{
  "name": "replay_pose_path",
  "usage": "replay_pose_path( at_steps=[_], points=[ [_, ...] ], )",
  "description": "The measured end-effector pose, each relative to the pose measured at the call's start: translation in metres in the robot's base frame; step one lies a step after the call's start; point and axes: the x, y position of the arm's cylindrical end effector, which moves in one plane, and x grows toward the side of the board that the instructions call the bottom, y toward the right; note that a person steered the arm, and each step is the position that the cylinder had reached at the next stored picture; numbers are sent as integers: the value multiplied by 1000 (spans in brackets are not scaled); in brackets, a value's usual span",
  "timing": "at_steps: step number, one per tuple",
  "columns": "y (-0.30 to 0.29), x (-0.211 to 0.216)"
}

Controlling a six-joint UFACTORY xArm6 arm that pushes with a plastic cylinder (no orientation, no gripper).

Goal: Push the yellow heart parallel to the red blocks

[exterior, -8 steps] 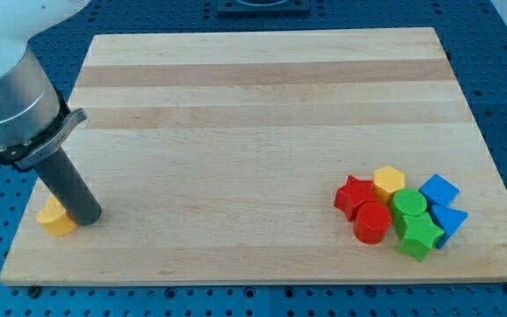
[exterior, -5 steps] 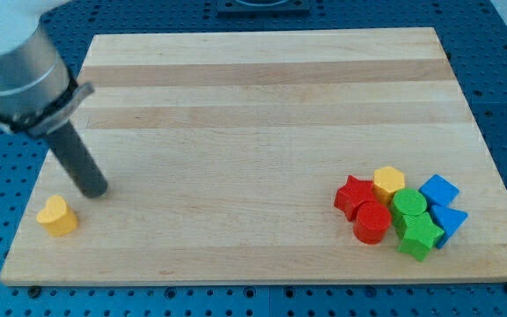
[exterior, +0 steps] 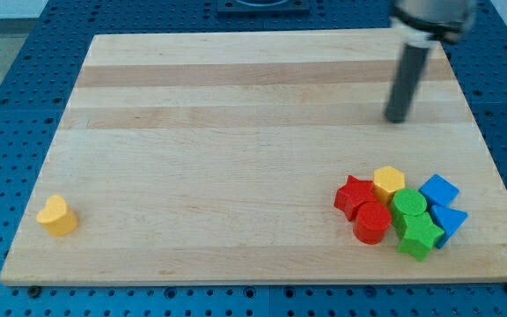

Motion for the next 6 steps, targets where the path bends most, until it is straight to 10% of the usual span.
replay_pose_path(
  at_steps=[3, 6],
  points=[
    [114, 28],
    [-223, -7]
  ],
)
